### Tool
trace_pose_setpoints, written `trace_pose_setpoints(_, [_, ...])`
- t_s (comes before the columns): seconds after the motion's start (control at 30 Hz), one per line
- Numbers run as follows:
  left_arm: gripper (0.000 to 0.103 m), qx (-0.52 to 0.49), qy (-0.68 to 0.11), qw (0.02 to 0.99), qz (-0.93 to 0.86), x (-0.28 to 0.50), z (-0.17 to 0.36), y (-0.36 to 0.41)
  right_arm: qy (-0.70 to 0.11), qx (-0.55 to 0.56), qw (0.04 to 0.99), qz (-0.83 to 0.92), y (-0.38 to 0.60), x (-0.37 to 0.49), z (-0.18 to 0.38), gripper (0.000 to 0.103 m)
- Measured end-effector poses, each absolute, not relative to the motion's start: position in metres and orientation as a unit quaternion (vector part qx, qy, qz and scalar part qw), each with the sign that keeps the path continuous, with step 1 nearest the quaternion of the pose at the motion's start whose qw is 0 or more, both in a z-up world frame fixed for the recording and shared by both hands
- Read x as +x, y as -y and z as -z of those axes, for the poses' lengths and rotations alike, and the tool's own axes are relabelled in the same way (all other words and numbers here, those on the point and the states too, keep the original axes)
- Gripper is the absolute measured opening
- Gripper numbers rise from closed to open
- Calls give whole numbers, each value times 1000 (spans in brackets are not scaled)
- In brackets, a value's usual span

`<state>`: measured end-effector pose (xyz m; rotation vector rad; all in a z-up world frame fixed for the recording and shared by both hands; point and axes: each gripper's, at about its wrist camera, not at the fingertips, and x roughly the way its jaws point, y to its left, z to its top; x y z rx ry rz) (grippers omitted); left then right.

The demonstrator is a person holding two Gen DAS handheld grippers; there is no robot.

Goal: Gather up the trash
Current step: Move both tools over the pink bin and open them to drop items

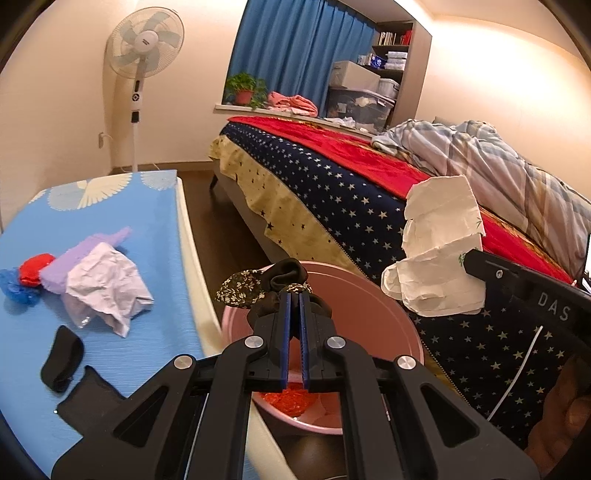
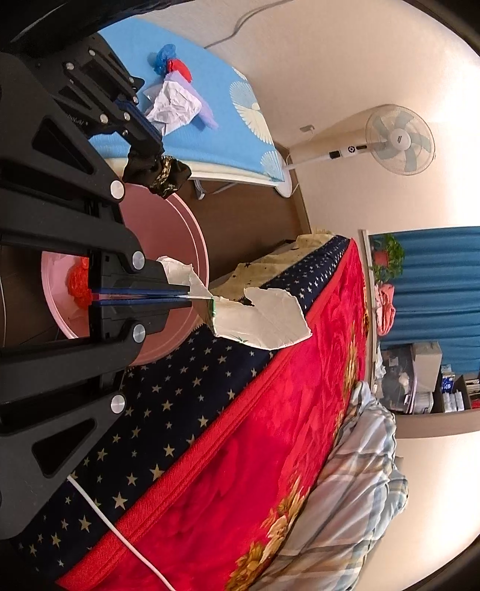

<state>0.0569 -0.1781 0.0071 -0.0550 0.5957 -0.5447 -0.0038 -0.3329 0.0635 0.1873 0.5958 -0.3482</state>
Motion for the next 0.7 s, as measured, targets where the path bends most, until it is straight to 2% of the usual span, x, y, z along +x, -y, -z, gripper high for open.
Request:
trace_pose_setpoints(0.23, [5, -29, -294, 914, 276, 59, -4, 186, -295, 91, 935, 174, 335, -3, -62, 2])
trace_pose_setpoints(0.27, [6, -29, -297, 911, 284, 60, -4, 187, -296, 92, 934, 176, 336, -3, -62, 4])
trace_pose_setpoints(0.33, [14, -28, -304, 906, 292, 62, -2, 186, -297, 100, 932, 181, 339, -2, -62, 6])
trace_pose_setpoints(0.37, [21, -30, -308, 905, 293, 62, -1, 185, -298, 107, 931, 181, 341, -3, -62, 9])
trace_pose_setpoints(0.4, [25, -33, -310, 904, 291, 62, -1, 182, -296, 112, 931, 181, 342, -4, -62, 14])
trace_pose_setpoints(0.5, [25, -41, -309, 908, 281, 62, -4, 171, -290, 112, 933, 184, 341, -7, -64, 26])
trace_pose_setpoints(0.7, [27, -54, -301, 914, 267, 56, -14, 145, -286, 115, 935, 175, 335, -12, -68, 27])
